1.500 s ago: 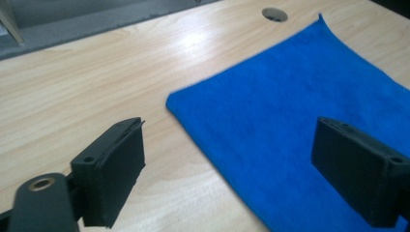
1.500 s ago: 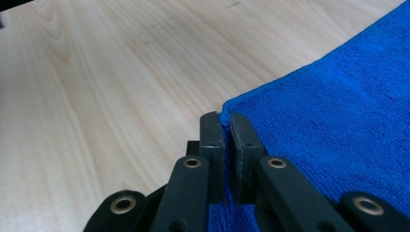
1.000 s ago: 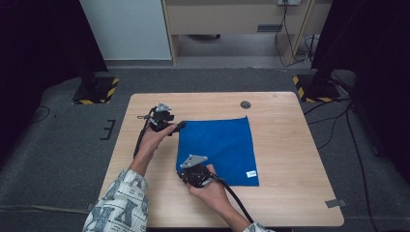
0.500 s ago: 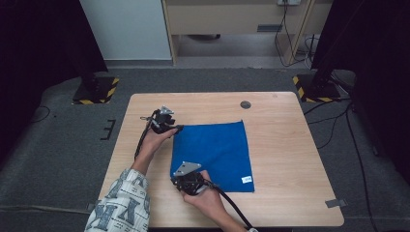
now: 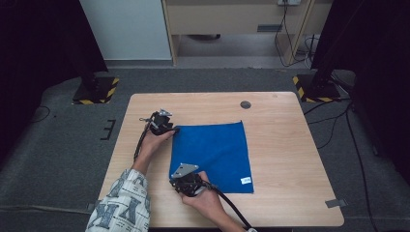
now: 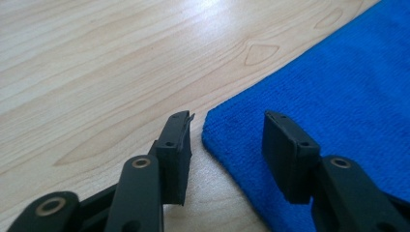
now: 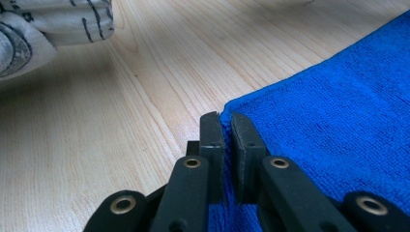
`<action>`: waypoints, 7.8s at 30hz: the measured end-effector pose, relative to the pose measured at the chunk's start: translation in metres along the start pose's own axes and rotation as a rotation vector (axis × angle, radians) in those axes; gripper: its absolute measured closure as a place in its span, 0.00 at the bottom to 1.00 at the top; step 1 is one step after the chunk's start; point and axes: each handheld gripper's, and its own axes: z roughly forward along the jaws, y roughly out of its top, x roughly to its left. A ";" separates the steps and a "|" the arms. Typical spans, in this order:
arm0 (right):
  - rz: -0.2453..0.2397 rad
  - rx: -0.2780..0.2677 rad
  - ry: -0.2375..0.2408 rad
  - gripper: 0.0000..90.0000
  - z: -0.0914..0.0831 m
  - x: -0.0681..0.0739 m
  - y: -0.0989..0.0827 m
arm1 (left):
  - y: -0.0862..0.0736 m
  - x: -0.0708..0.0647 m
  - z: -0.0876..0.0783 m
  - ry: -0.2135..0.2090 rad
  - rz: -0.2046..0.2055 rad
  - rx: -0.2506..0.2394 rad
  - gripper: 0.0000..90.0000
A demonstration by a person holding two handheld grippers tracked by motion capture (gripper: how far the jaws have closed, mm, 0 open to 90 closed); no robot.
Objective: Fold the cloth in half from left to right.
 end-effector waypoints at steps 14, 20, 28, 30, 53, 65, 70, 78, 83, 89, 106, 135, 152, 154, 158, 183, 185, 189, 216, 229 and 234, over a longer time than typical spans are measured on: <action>-0.008 -0.004 -0.001 0.94 -0.002 0.000 0.001 | -0.007 -0.004 0.003 -0.058 -0.053 -0.064 0.96; -0.023 0.008 -0.018 0.95 -0.004 -0.001 0.001 | -0.001 -0.006 -0.006 -0.049 -0.057 -0.092 0.98; -0.035 -0.006 -0.039 0.96 -0.007 0.003 0.005 | 0.020 -0.012 -0.028 -0.032 -0.030 -0.115 0.98; -0.039 -0.014 -0.039 0.96 -0.008 0.005 0.006 | 0.024 -0.011 -0.032 -0.036 -0.034 -0.103 0.98; -0.044 -0.073 -0.042 0.97 -0.015 0.015 0.021 | 0.035 -0.006 -0.052 -0.023 -0.027 -0.092 0.98; -0.052 -0.089 -0.041 0.97 -0.018 0.018 0.026 | 0.042 -0.004 -0.062 -0.020 -0.009 -0.094 0.98; -0.053 -0.101 -0.044 0.97 -0.019 0.020 0.030 | 0.045 -0.001 -0.066 -0.019 -0.010 -0.088 0.98; -0.054 -0.111 -0.044 0.97 -0.018 0.025 0.040 | 0.043 0.006 -0.071 -0.013 -0.017 -0.080 0.98; -0.060 -0.121 -0.041 0.97 -0.019 0.029 0.046 | 0.042 0.008 -0.073 -0.014 -0.020 -0.085 0.98; -0.070 -0.129 -0.039 0.97 -0.019 0.032 0.051 | 0.040 0.012 -0.076 -0.015 -0.026 -0.085 0.98; -0.066 -0.145 -0.011 0.97 -0.007 0.044 0.064 | 0.033 0.026 -0.091 -0.013 -0.023 -0.083 0.98; -0.021 -0.197 -0.049 0.97 -0.031 0.033 0.046 | 0.057 -0.004 -0.074 -0.053 -0.002 -0.087 0.98; 0.008 -0.159 -0.084 0.97 -0.057 0.014 0.007 | 0.072 -0.048 -0.041 -0.085 0.027 -0.051 0.98; 0.014 -0.159 -0.089 0.97 -0.059 0.013 0.003 | 0.073 -0.050 -0.039 -0.084 0.028 -0.049 0.98; 0.022 -0.154 -0.088 0.97 -0.066 0.009 -0.001 | 0.075 -0.059 -0.034 -0.094 0.039 -0.042 0.98; 0.029 -0.100 -0.104 0.97 -0.076 0.000 -0.022 | 0.074 -0.076 -0.016 -0.123 0.053 -0.002 0.98; 0.036 -0.098 -0.103 0.97 -0.076 -0.001 -0.024 | 0.074 -0.077 -0.015 -0.128 0.057 0.004 0.98; 0.036 -0.089 -0.114 0.96 -0.078 -0.003 -0.029 | 0.075 -0.080 -0.014 -0.141 0.050 -0.018 0.98; 0.072 -0.034 -0.111 0.93 -0.084 -0.012 -0.050 | 0.065 -0.095 0.004 -0.203 0.081 0.005 0.96; 0.125 0.011 -0.142 0.67 -0.087 -0.020 -0.058 | 0.063 -0.105 0.011 -0.211 0.069 -0.016 0.79; 0.145 0.015 -0.157 0.67 -0.091 -0.027 -0.062 | 0.063 -0.107 0.013 -0.208 0.068 -0.013 0.79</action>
